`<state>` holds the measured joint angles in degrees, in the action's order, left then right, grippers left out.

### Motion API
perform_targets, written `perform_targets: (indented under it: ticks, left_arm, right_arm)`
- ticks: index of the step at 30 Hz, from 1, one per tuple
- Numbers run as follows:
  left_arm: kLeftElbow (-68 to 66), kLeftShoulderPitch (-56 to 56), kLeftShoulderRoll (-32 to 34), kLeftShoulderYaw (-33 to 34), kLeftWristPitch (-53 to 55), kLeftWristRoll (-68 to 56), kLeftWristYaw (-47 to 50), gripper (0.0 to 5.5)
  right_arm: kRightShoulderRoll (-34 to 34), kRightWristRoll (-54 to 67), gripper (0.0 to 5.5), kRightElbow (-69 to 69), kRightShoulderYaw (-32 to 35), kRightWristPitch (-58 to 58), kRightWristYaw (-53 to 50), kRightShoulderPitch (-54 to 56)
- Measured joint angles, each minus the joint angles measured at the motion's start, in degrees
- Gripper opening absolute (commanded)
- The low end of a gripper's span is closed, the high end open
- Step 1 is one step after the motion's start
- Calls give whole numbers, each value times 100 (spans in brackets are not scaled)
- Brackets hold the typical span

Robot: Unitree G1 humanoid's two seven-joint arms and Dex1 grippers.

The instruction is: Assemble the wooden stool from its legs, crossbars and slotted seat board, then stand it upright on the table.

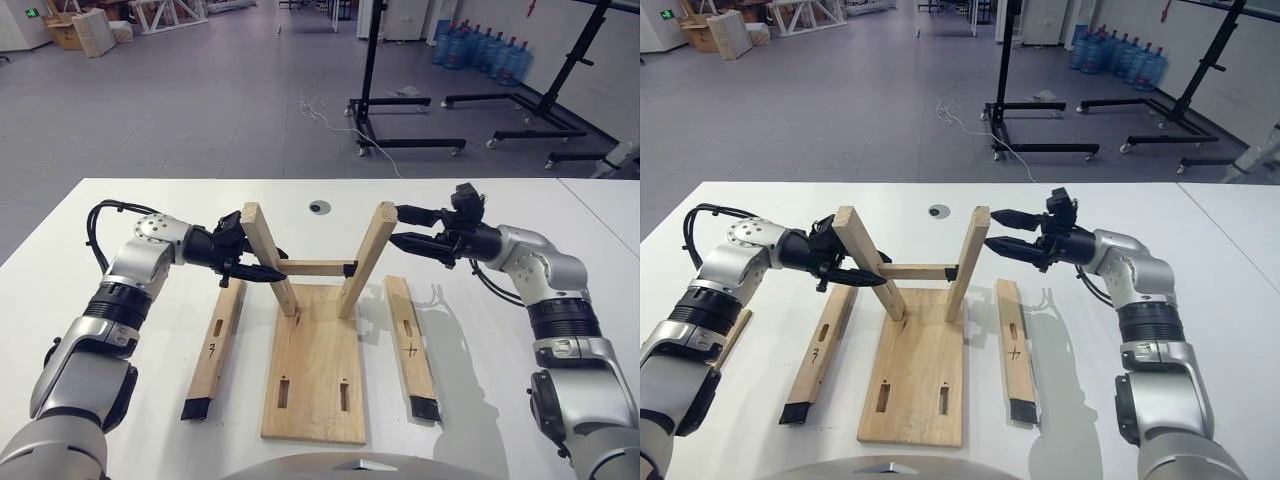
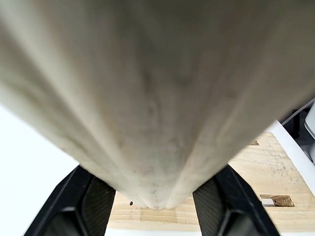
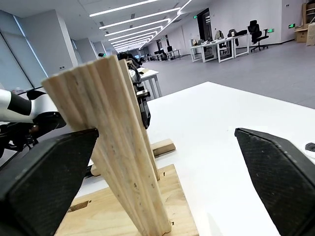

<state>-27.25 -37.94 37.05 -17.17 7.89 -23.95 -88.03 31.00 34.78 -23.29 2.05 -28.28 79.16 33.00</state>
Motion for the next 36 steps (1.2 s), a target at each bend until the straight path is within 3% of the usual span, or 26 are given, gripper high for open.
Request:
perform_targets:
  ticks: [18,28,36]
  left_arm:
    - [-261,-30,205,0,-269,-40,-128,203]
    - [454,353,215,91,-298,-40,319,203]
    - [1092,648,322,138,-125,-39,631,203]
  right_arm:
    - [-487,-564,513,2,-194,614,-175,1]
    - [-95,-654,513,615,-135,206,-239,-151]
    - [42,-914,513,564,-168,558,-415,-325]
